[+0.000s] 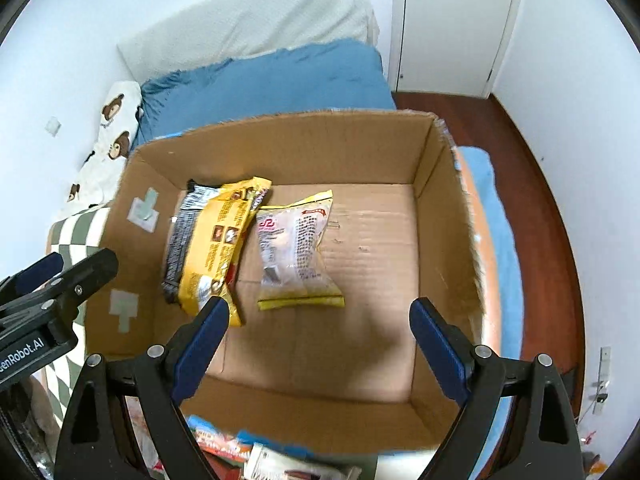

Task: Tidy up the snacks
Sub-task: 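Carry both bags into the cardboard box and open both tools, then grasp the yellow bag with the left tool while the right tool grasps the Franzzi cookie pack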

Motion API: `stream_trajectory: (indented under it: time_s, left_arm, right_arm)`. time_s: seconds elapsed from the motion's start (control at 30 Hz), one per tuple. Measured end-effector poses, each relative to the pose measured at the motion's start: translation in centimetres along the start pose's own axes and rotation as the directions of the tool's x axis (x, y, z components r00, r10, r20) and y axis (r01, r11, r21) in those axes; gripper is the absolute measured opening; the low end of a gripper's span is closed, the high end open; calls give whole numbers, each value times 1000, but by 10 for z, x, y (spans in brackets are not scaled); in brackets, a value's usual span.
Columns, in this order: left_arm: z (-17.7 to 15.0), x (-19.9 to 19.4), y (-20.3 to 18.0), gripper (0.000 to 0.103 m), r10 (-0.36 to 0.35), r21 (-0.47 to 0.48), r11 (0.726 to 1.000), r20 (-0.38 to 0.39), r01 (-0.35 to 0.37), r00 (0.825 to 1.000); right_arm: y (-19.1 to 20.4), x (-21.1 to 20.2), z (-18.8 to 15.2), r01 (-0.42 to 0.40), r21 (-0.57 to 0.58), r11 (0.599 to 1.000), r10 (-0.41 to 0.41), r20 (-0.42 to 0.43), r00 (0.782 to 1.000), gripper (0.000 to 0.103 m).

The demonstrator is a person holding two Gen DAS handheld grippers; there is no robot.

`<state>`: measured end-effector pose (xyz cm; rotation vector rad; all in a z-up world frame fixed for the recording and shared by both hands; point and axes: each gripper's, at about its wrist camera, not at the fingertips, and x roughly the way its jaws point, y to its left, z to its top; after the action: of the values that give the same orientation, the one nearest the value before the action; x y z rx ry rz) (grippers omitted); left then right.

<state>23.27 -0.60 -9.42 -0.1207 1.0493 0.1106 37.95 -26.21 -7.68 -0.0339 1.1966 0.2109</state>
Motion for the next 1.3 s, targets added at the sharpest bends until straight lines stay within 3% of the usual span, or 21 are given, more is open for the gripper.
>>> stream_trajectory:
  time_s: [0.43,0.63,0.8,0.9,1.07,1.2,1.3]
  left_arm:
    - [-40,-77,4,100,-19,6,1000,116,19,993]
    - [-76,-86,12,100,-32,-11,999,72,33,997]
    - [-128,-61,29,100,14,-10,1000,-44,-14,999]
    - [-164,-35,45,100,51,-15,998,-142,-54,989]
    - [-209,5,75,100,106,-45,991,-282,-124,953]
    - [-231,23,84,100,136,-36,987,-331,-156,934]
    - [-240,28,82,100,150,0,987,-354,-161,923]
  right_arm:
    - [7,-97,-55,-33,14,999,31,118,992,94]
    - [10,-110,-91,-85,36,996,81,102,991,94]
    - [18,-80,-144,-125,42,991,127,-37,991,94]
    - [21,-52,-173,-138,28,990,140,-130,982,94]
    - [41,-3,-189,-90,-204,975,41,-235,971,94]
    - [60,41,-196,-98,-409,907,-48,-332,942,94]
    - [67,65,-199,-96,-491,866,-108,-371,922,94]
